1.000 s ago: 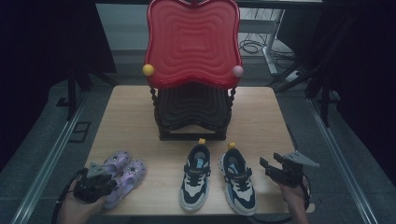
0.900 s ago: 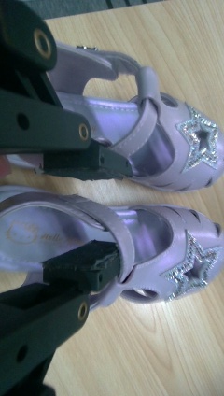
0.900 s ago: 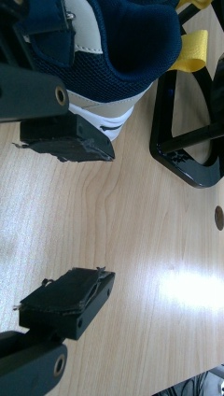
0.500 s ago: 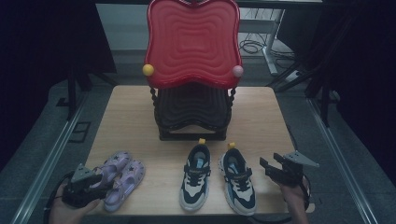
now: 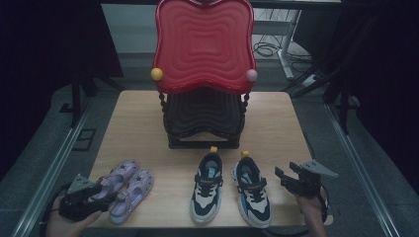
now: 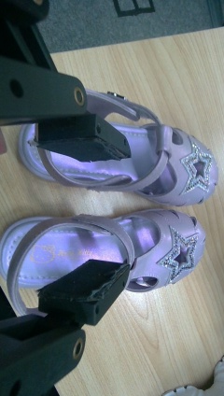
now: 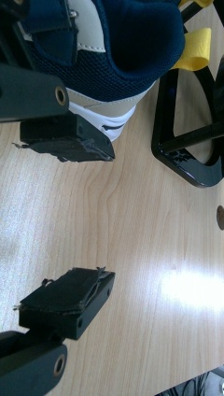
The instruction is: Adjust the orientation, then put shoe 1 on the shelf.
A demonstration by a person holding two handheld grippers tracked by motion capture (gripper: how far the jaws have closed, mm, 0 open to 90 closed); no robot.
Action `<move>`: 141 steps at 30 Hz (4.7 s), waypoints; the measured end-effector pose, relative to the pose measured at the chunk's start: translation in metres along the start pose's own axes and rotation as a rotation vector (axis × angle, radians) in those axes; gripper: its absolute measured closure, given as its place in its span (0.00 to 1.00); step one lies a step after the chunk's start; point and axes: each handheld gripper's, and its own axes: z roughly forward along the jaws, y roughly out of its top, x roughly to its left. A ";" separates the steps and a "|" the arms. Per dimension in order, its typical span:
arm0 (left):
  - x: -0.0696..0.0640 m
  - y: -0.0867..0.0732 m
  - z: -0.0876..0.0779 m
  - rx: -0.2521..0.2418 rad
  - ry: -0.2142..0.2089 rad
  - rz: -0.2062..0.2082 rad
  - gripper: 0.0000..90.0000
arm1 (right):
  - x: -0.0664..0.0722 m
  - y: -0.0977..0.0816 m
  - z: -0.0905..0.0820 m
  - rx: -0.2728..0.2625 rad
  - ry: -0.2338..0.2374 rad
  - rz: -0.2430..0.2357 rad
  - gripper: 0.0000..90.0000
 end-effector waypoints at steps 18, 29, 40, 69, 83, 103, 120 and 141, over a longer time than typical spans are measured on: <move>0.008 -0.005 -0.003 0.025 -0.033 -0.016 0.36 | 0.001 0.003 0.000 -0.007 0.007 -0.002 0.39; 0.008 -0.006 -0.001 0.046 -0.060 -0.001 0.33 | -0.001 0.003 -0.003 -0.014 0.002 0.003 0.39; 0.009 -0.004 0.014 0.094 -0.068 0.033 0.30 | 0.001 0.001 0.001 -0.002 0.002 -0.003 0.39; 0.004 0.014 0.050 0.158 -0.030 0.036 0.87 | -0.001 0.000 0.000 -0.002 0.001 0.005 0.39; 0.010 0.015 0.046 0.084 -0.054 -0.026 0.89 | -0.002 0.001 -0.001 -0.006 -0.004 0.005 0.39; 0.015 0.018 0.030 -0.054 -0.123 -0.109 0.89 | -0.003 0.001 -0.004 -0.016 -0.010 0.010 0.39; 0.005 0.035 0.017 -0.183 -0.147 -0.122 0.90 | -0.004 0.001 -0.004 -0.018 -0.010 0.012 0.39; -0.024 0.053 0.025 -0.258 -0.160 -0.084 0.89 | -0.005 0.000 -0.003 -0.015 -0.012 0.015 0.39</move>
